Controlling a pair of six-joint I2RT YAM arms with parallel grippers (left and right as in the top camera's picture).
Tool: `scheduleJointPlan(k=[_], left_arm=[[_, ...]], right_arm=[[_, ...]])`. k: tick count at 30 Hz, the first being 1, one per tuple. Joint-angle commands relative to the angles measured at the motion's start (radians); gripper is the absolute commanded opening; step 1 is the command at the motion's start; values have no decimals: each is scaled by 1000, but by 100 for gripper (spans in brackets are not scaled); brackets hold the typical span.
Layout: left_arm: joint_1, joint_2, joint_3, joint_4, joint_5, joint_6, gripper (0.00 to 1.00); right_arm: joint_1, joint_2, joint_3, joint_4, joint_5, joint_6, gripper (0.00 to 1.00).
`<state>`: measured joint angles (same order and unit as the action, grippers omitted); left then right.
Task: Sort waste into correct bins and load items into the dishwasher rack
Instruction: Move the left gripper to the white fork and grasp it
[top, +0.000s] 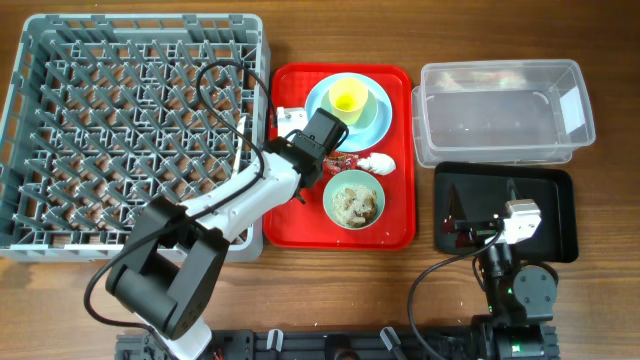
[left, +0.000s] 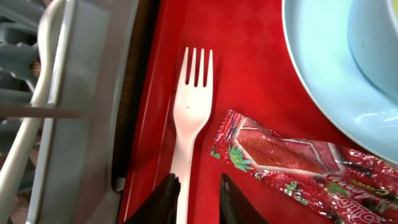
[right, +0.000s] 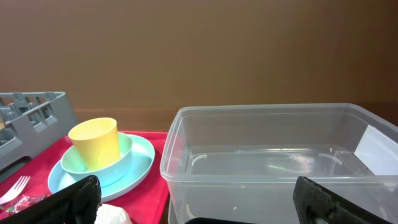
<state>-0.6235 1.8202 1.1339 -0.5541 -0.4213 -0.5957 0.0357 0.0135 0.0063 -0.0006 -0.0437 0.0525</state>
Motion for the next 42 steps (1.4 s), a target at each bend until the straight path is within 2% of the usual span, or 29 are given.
scheduleJointPlan(k=[1,6,11,18,25,30,35,42], left_arm=[[4,38,-16,9,-4,16,25],[4,49,-16,14,-14,16,25],[5,88,-16,35,-30,16,32],[5,92,-16,40,-84,17,30],[5,96,-18,43,-76,16,24],[5,125,-20,48,-60,18,29],[5,127,-20,51,-59,42,30],[2,127,-19,96,134,43,34]], right_arm=[[-5,-4,-1,3,9,7,100],[-5,-4,-1,3,9,7,100],[-5,-4,-1,3,9,7,100],[-5,-4,-1,3,10,6,100],[-5,-4,-1,3,9,7,100],[-5,-4,-1,3,9,7,100],[-5,-4,-1,3,9,7,100],[-5,-4,-1,3,9,7,100]])
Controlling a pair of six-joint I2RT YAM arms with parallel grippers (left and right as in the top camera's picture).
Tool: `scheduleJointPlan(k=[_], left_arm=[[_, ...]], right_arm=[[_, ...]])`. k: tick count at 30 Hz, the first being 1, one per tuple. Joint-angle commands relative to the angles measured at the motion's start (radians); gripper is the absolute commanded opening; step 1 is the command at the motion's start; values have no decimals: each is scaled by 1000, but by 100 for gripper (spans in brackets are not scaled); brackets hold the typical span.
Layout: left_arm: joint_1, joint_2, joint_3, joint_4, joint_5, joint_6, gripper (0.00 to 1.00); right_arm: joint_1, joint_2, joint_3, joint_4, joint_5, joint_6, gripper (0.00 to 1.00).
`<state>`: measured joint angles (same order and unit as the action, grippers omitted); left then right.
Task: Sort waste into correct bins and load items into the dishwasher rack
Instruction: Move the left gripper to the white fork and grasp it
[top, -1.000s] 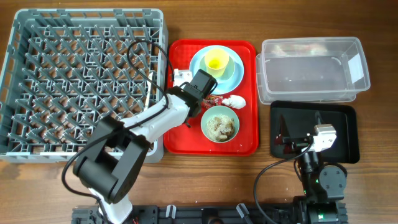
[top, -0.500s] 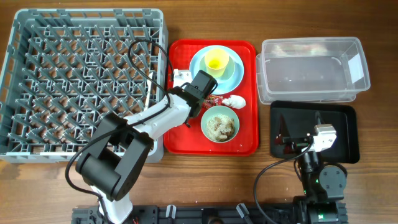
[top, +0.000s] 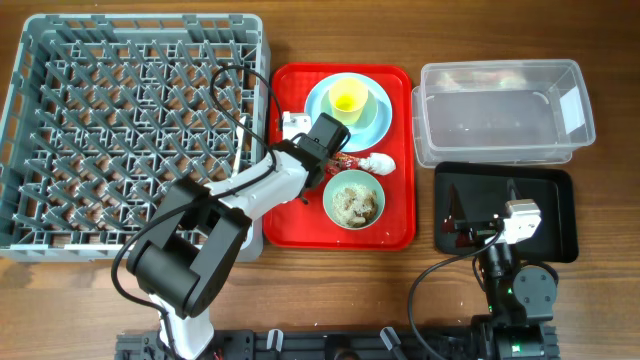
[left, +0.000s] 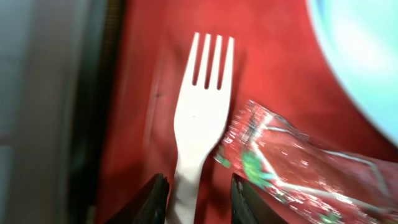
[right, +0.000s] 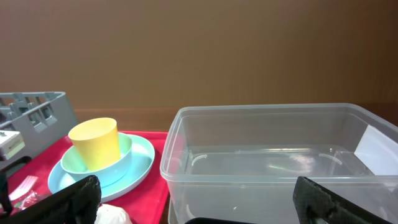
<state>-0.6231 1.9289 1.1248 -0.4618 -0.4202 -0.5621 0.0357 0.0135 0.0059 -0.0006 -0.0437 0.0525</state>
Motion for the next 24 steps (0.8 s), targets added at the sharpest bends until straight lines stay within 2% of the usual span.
scheduleJointPlan(k=[1,5,7,12,16,17,24], left_arm=[[2,18,-10,3,136,10,32],[1,18,-10,11,136,91,18],[1,16,-10,14,140,92,16],[-5,0,-10,14,144,92,16],[-5,-1,-10,14,143,92,9],[-5,-2,-10,14,143,92,4],[-5,-79,-10,-11,138,92,4]], right_arm=[[-5,-4,-1,3,9,6,100],[-5,-4,-1,3,9,7,100],[-5,-4,-1,3,10,7,100],[-5,-4,-1,3,9,7,100],[-5,-4,-1,3,9,7,100],[-5,-4,-1,3,9,7,100],[-5,-4,-1,3,9,7,100]])
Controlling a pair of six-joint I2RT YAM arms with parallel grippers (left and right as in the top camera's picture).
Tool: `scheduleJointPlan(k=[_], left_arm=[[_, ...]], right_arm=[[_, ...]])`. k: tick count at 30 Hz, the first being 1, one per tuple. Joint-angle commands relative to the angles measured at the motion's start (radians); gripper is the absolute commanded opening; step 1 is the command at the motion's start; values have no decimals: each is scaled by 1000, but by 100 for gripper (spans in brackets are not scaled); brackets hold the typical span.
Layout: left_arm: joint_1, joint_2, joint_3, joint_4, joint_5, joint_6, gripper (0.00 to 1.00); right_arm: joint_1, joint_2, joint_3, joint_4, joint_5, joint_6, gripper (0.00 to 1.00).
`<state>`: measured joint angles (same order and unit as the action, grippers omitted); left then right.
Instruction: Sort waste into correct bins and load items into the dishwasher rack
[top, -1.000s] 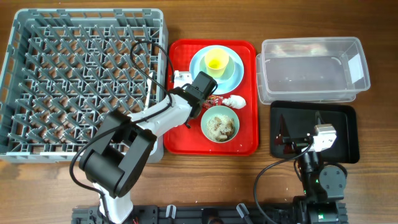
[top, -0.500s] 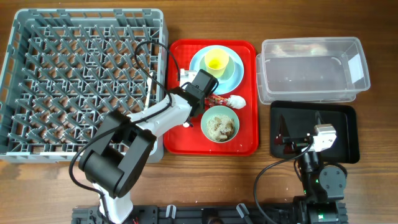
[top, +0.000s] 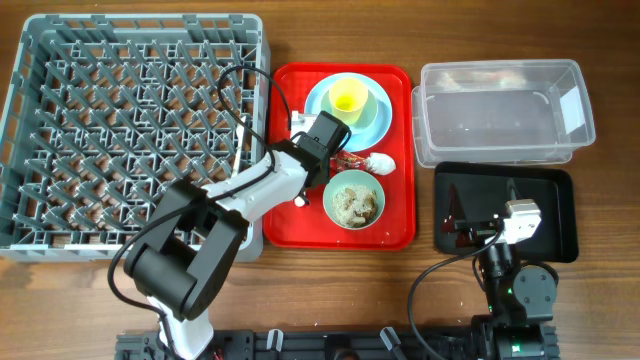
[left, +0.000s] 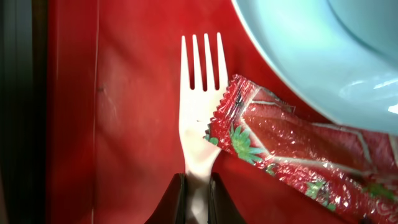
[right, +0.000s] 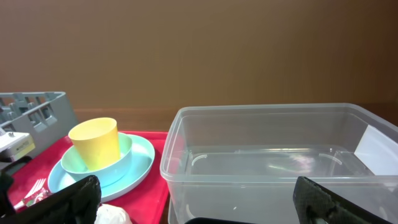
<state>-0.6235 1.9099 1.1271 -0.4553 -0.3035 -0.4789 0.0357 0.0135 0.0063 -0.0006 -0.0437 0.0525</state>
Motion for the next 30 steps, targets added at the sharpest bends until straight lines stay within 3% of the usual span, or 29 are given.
scheduleJointPlan(k=[1,11,15,21,25,30], left_arm=[[-5,-85,-12,-28,11,9,4],[-5,-424,-13,-122,-200,35,4],[2,-525,-13,-172,-426,53,4],[75,-478,-21,-193,-426,51,4],[140,-433,-24,-193,-320,51,4],[178,-417,-24,-172,-188,206,4]], right_arm=[[-5,-4,-1,3,9,7,100],[-5,-4,-1,3,10,7,100],[-5,-4,-1,3,9,7,100],[-5,-4,-1,3,9,7,100],[-5,-4,-1,3,9,7,100],[-5,-4,-1,3,9,7,100]])
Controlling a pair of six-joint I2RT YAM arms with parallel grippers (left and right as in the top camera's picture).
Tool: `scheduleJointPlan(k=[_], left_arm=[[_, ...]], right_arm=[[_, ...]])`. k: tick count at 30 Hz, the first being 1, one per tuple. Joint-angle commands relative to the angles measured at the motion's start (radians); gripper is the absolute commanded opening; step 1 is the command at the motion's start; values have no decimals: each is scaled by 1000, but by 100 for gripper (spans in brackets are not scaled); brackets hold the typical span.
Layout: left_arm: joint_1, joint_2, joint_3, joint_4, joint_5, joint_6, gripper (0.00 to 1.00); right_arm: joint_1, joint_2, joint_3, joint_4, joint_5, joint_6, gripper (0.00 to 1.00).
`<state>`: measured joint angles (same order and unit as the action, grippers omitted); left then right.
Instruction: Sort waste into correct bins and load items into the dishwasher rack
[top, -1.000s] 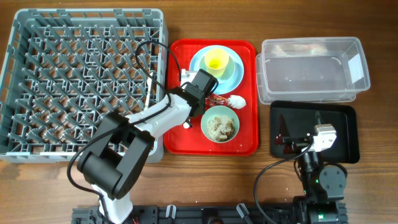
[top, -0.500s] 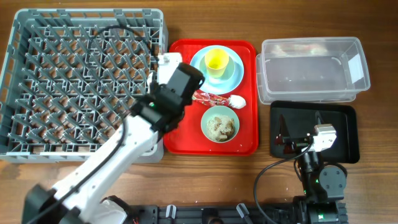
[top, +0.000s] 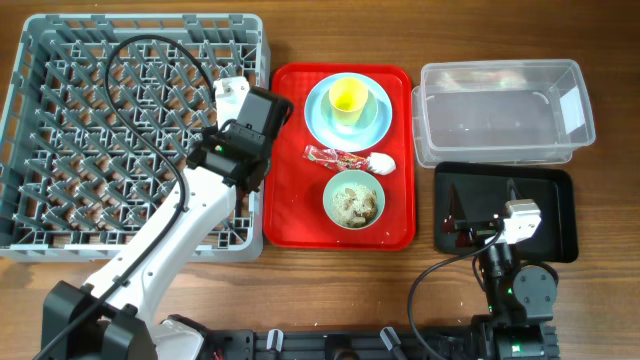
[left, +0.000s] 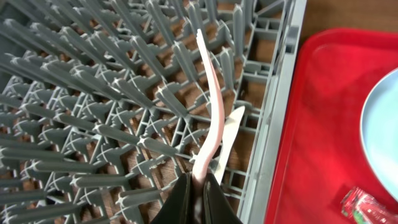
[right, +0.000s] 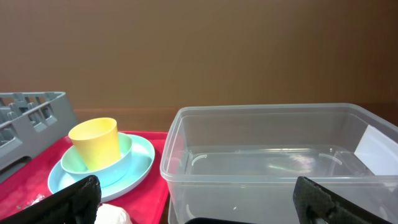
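My left gripper is shut on the handle of a white plastic fork. The fork points out over the pegs at the right side of the grey dishwasher rack. From overhead, the left gripper covers the fork. The red tray carries a blue plate with a green bowl and yellow cup, a red strawberry wrapper, a white crumpled napkin and a bowl of food scraps. My right gripper stands open, facing the clear bin.
The clear plastic bin sits at the back right, with a black bin in front of it under the right arm. The rack's grey side wall runs between its pegs and the red tray.
My left gripper, shut on the fork lying on the tray, has lifted it and moved left; it now holds the fork over the rack's right side. The right arm has not moved.
My left gripper stood open over the fork's handle on the red tray beside the wrapper, then wider around it. Then it was shut on the handle. Now the fork is off the tray and held above the rack. The right gripper stayed open and still.
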<state>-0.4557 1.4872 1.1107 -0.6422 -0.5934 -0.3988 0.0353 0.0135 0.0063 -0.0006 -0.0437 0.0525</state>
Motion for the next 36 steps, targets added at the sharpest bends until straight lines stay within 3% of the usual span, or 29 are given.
scheduleJointPlan(k=[1,13,15,17,18,20,31,36], left_arm=[[10,6,-7,19,123,146,4],[13,40,-7,32,159,186,6],[16,40,-8,32,158,186,19],[16,40,-8,32,159,185,43],[16,40,-7,32,159,185,49],[16,40,-7,32,159,182,48],[14,39,-7,33,168,117,8],[10,19,-7,55,396,134,4]], right_arm=[[-5,-4,-1,3,9,7,100],[-5,-4,-1,3,9,7,100],[-5,-4,-1,3,10,7,100],[-5,-4,-1,3,10,7,100],[-5,-4,-1,3,10,7,100],[-5,-4,-1,3,9,7,100],[-5,-4,-1,3,9,7,99],[-5,-4,-1,3,9,7,100]])
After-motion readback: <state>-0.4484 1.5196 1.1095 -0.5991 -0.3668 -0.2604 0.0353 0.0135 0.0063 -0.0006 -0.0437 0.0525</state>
